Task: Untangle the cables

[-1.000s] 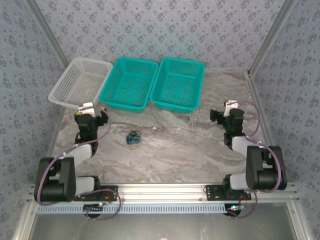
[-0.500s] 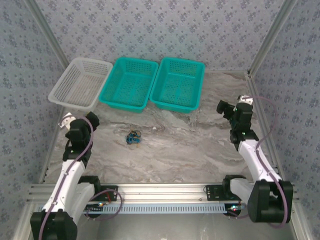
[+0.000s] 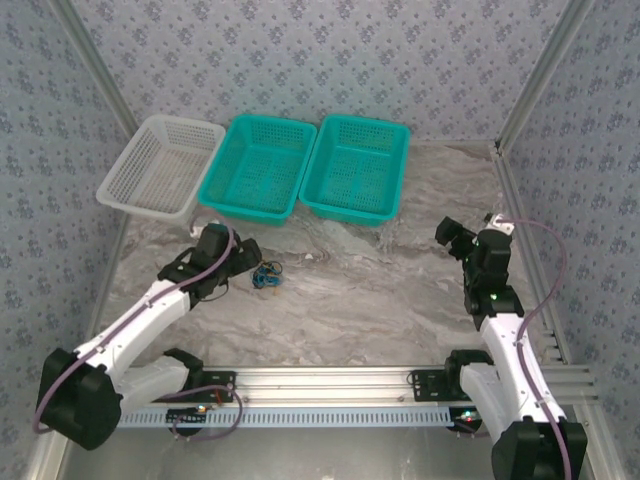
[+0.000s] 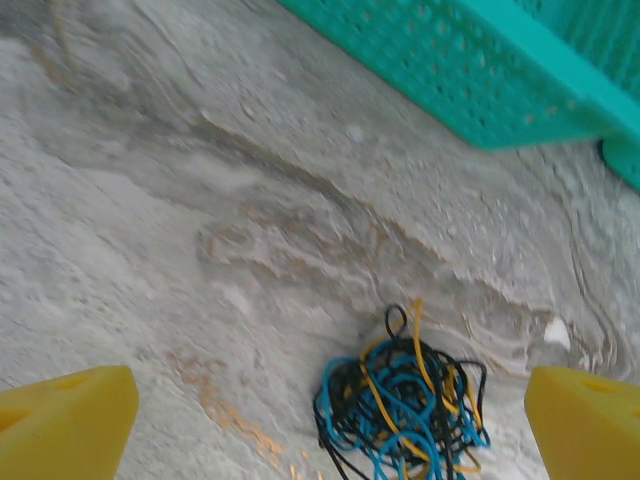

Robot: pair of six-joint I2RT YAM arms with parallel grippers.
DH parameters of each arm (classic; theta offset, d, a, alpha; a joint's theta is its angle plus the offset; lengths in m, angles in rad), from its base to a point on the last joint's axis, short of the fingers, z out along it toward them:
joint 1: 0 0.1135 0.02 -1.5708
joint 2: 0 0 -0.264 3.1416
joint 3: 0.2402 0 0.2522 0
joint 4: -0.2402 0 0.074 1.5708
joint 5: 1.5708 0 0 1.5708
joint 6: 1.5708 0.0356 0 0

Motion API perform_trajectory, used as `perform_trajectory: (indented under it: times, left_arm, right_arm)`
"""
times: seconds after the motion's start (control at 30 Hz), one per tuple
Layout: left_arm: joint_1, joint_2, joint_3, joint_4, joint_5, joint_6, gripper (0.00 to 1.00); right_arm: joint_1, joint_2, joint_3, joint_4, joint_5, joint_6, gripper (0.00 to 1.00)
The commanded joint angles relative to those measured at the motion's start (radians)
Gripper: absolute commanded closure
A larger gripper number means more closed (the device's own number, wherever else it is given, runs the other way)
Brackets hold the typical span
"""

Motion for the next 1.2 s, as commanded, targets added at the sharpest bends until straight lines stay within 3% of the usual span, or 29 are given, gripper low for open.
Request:
perform_trajectory:
  times: [0.0, 0.23, 0.37, 0.53, 0.63, 0.83, 1.17]
  left_arm:
    - [-0.058, 0.039, 0.053, -0.089, 0.023, -0.017, 0.01]
    - [-0.143, 0.156, 0.120, -0.155, 0.041, 0.009, 0.01]
    - [-0.158, 0.233, 0.155, -0.166, 0.054, 0.016, 0.03]
    - [-0.165, 0.298, 0.161, -0.119, 0.073, 0.014, 0.08]
    - [-0.165, 0.339, 0.178, -0.112, 0.081, 0.021, 0.12]
    - [-0.170, 0.413, 0.213, -0.116, 0.108, 0.034, 0.34]
    - [-0.192, 0.481, 0.233, -0.070, 0.163, 0.058, 0.78]
  right_arm:
    - [-0.003, -0.006, -0.026, -0.019, -0.019, 0.034, 0.00]
    - [-0.008, -0.003, -0.040, -0.017, 0.031, 0.058, 0.00]
    - [-0.011, -0.005, -0.056, 0.010, 0.013, 0.068, 0.00]
    - [-0.016, 0.001, -0.054, -0.035, 0.102, 0.075, 0.00]
    - [-0.028, 0.029, -0.019, -0.081, 0.056, 0.034, 0.00]
    - [-0.028, 0.057, 0.038, -0.149, -0.013, -0.041, 0.00]
    - [-0.029, 0.076, 0.052, -0.134, -0.180, -0.037, 0.00]
